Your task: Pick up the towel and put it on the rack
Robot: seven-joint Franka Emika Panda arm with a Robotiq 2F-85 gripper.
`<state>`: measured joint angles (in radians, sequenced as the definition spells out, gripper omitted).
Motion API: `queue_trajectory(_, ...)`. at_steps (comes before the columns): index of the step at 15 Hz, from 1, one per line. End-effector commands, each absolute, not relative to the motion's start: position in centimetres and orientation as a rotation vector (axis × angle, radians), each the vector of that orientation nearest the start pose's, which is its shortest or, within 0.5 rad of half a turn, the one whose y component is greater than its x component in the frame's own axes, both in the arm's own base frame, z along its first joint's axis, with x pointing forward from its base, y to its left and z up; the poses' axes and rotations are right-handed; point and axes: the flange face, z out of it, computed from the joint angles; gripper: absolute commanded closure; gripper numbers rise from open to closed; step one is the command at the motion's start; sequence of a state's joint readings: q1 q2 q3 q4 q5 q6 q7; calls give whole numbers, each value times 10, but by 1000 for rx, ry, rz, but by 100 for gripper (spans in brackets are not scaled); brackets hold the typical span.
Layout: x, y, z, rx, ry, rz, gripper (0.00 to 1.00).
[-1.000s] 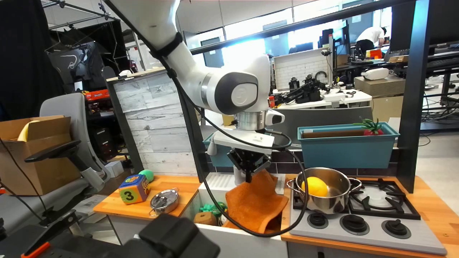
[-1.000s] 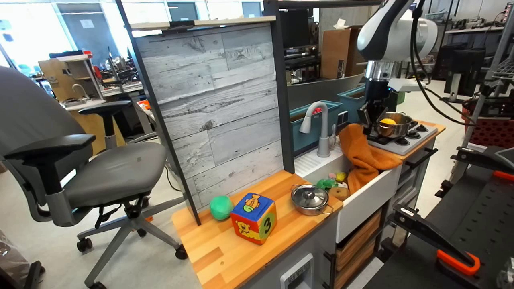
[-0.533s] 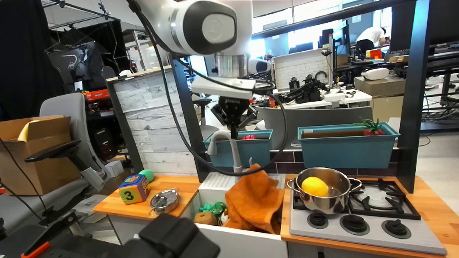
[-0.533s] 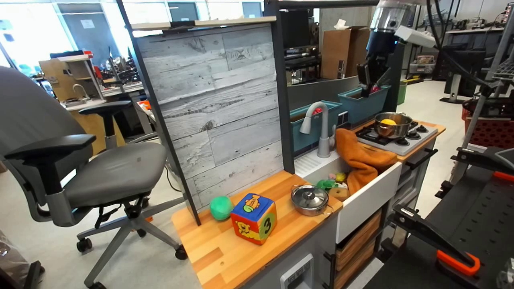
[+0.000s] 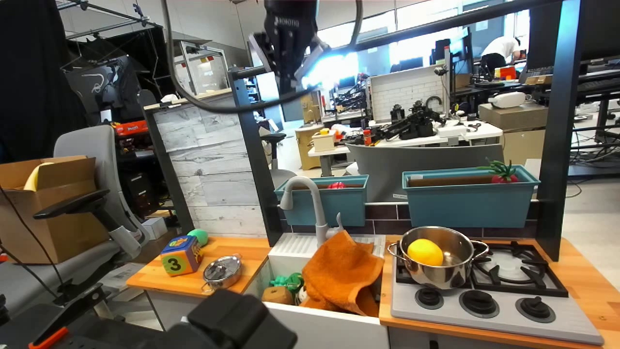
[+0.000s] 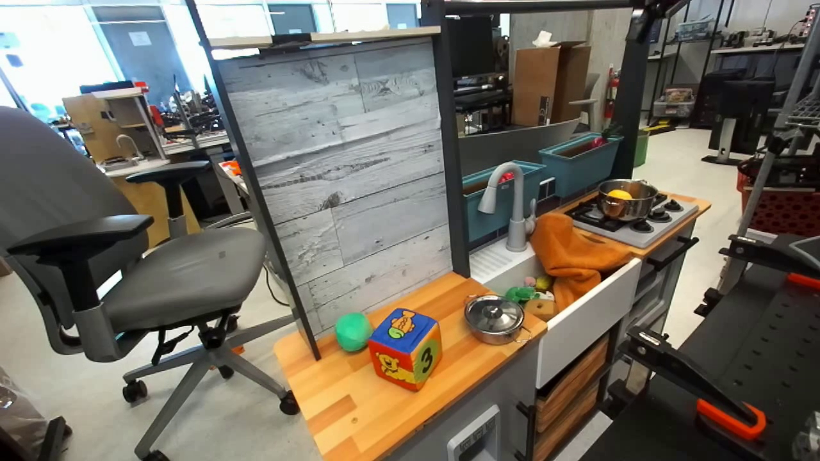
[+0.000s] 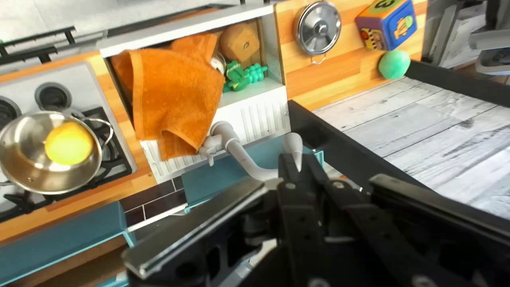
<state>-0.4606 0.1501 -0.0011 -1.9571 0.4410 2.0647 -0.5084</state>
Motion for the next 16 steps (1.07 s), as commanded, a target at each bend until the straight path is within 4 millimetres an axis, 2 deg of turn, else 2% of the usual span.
queue_trajectory(1,507,-253,440,-2691,353,-138,60)
queue_trajectory(3,507,-256,440,-2677,401,-120,45)
queue_trajectory(5,518,-252,426,-2686,443,-111,30)
queue_trajectory(9,559,-222,370,-2722,441,-56,1)
queue_trajectory(13,596,-198,298,-2774,388,-30,0)
queue_trajectory(16,612,-197,238,-2807,367,-24,0)
